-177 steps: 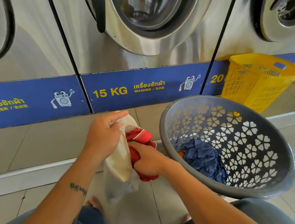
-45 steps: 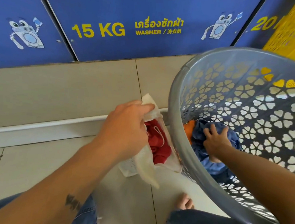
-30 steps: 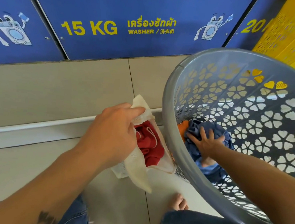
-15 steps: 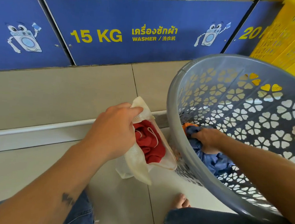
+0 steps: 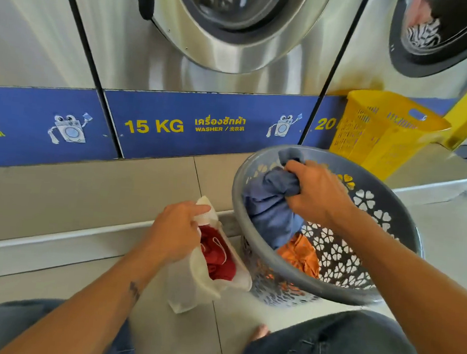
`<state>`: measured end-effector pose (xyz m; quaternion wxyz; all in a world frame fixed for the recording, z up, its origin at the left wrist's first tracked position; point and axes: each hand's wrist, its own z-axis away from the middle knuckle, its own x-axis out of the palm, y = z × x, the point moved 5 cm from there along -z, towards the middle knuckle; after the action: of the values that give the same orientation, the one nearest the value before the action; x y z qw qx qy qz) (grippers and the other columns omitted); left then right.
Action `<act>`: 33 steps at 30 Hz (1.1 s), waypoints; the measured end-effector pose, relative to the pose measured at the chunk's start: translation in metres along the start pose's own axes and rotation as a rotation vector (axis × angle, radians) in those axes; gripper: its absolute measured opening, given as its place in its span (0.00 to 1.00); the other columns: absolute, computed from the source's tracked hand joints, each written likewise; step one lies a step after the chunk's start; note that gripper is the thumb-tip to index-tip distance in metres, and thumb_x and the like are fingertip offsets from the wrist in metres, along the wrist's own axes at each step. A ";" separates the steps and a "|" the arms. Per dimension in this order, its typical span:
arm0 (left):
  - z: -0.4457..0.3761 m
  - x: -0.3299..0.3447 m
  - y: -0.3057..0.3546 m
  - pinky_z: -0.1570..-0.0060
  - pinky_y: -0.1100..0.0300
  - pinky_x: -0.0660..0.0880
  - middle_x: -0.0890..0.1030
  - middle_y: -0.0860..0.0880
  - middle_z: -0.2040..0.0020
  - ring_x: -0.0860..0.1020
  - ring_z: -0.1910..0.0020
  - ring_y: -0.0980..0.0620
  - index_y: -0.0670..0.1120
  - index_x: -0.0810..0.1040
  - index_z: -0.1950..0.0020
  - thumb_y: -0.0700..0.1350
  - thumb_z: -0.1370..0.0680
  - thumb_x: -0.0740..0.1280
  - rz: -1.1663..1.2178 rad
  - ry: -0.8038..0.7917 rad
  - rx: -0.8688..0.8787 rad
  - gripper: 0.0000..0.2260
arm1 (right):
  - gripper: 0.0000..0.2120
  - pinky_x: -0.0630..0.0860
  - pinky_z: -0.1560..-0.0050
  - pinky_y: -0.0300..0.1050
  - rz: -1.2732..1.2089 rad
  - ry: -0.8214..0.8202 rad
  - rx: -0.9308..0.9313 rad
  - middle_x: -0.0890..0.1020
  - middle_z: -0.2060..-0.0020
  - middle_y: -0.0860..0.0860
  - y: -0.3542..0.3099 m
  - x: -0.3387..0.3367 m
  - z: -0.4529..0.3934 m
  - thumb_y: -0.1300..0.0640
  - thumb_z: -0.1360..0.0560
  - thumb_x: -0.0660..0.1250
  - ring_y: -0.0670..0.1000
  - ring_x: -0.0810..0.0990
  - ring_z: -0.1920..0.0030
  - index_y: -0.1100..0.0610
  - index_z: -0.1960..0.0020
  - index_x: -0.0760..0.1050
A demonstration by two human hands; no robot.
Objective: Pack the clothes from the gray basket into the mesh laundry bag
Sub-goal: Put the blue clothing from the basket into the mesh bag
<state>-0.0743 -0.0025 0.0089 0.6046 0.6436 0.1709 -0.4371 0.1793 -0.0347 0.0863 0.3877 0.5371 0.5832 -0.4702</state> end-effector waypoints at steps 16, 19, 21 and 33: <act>0.041 -0.039 -0.082 0.41 0.49 0.76 0.75 0.41 0.32 0.77 0.41 0.40 0.49 0.77 0.33 0.32 0.25 0.63 0.251 0.074 -0.187 0.23 | 0.08 0.70 0.65 0.50 -0.467 -0.131 -0.009 0.77 0.59 0.52 -0.174 0.087 0.061 0.59 0.29 0.65 0.55 0.74 0.60 0.54 0.49 0.73; 0.039 -0.035 -0.080 0.39 0.51 0.75 0.76 0.45 0.32 0.77 0.40 0.43 0.50 0.77 0.33 0.32 0.24 0.63 0.261 0.039 -0.111 0.22 | 0.05 0.71 0.65 0.50 -0.420 -0.264 -0.040 0.77 0.58 0.55 -0.177 0.122 0.062 0.59 0.26 0.64 0.55 0.73 0.62 0.56 0.50 0.72; 0.038 -0.031 -0.076 0.38 0.56 0.73 0.76 0.46 0.33 0.76 0.38 0.46 0.50 0.77 0.33 0.32 0.23 0.62 0.269 0.016 -0.058 0.22 | 0.03 0.69 0.65 0.45 -0.530 -0.357 -0.019 0.75 0.61 0.54 -0.176 0.143 0.064 0.61 0.24 0.64 0.50 0.71 0.65 0.60 0.52 0.73; 0.038 -0.023 -0.079 0.35 0.62 0.67 0.72 0.49 0.29 0.71 0.32 0.50 0.50 0.76 0.32 0.31 0.22 0.59 0.227 -0.060 -0.044 0.23 | 0.06 0.70 0.51 0.50 -0.415 -0.837 -0.034 0.80 0.46 0.60 -0.207 0.218 0.065 0.57 0.22 0.59 0.61 0.76 0.47 0.53 0.53 0.74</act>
<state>-0.1603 -0.0137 -0.0187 0.6692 0.6318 0.0882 -0.3811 -0.0561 -0.0369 -0.1114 0.4962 0.1668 0.4793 -0.7045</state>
